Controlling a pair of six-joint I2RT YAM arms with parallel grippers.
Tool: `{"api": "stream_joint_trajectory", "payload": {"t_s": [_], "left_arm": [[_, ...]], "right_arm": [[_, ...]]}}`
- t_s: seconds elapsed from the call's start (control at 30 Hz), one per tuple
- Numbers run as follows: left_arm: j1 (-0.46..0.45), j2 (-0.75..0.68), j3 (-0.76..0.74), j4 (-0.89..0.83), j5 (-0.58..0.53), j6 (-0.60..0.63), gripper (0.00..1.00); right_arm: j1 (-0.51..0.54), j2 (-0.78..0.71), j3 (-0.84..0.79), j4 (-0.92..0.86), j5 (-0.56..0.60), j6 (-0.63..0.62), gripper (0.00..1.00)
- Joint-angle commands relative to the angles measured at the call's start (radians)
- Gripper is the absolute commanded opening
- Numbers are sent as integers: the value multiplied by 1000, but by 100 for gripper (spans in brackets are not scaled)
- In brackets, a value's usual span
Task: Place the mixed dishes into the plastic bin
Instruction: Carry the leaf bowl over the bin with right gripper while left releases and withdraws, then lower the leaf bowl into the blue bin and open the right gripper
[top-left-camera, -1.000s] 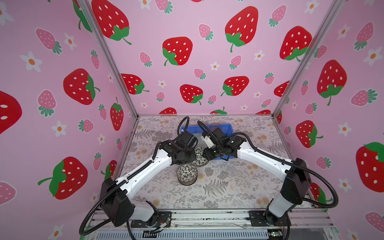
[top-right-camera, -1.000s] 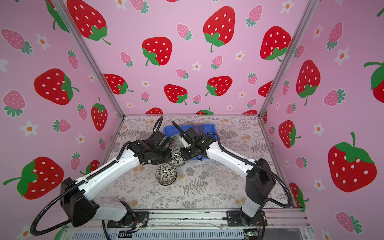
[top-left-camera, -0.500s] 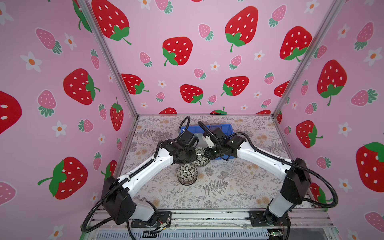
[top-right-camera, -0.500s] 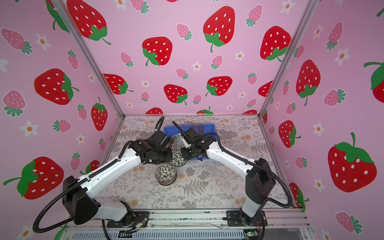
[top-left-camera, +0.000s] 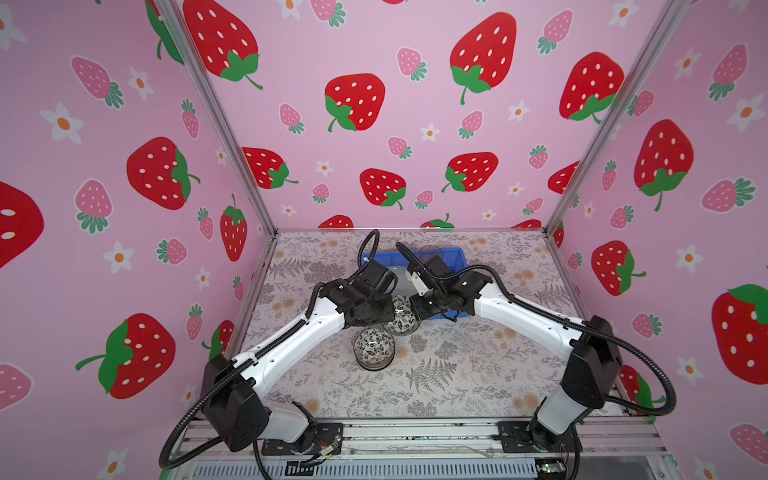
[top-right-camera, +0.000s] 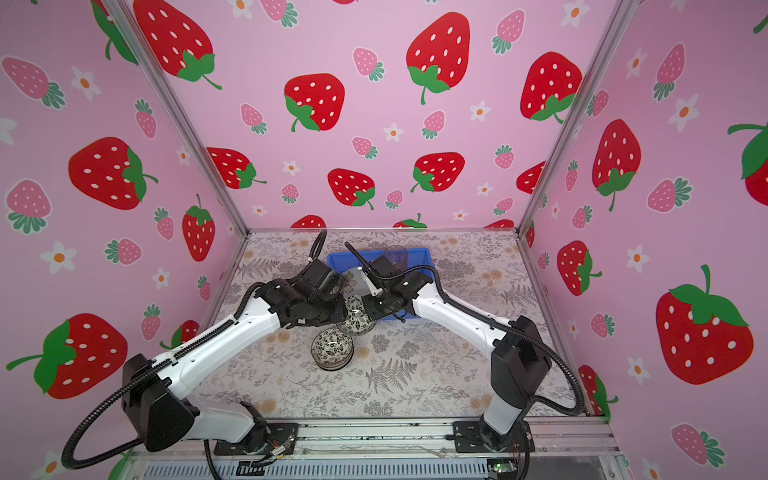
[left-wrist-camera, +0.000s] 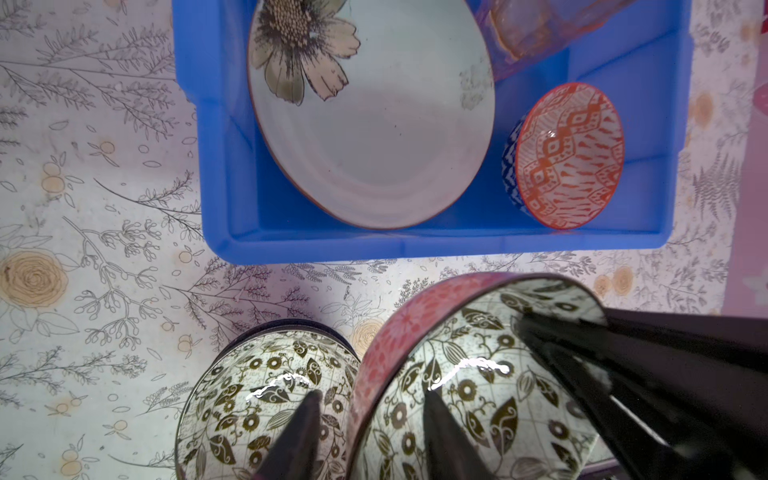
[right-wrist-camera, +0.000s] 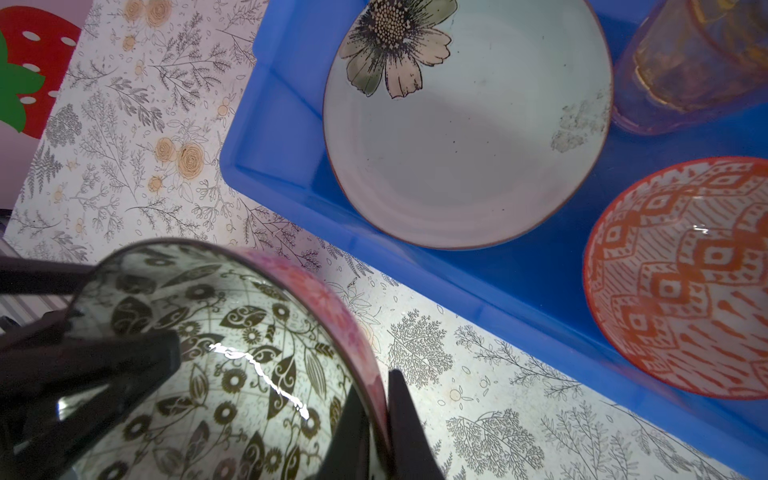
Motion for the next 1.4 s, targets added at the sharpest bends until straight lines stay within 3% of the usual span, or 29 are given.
{"api": "stream_joint_trajectory", "payload": {"t_s": [0.0,0.33,0.53,0.93,1.37], "left_arm": [[1,-49,18,-9,-53,12,61],[64,-198,-42,-19,-107,-6,82],[111,-292,-102,-72,-122,-21,89],[155,-441,-184,-155,-137,-65,89],[171,-468,-214,-173,-136,-77,89]], "right_arm": [[-23,-53,4,-1,-23,-5,0],[-170,-95,-1,-34,-65,-44,0],[-294,-79,5,-56,-84,-93,0],[-445,46,10,-28,-82,-164,0],[-463,135,-17,53,-43,-153,0]]}}
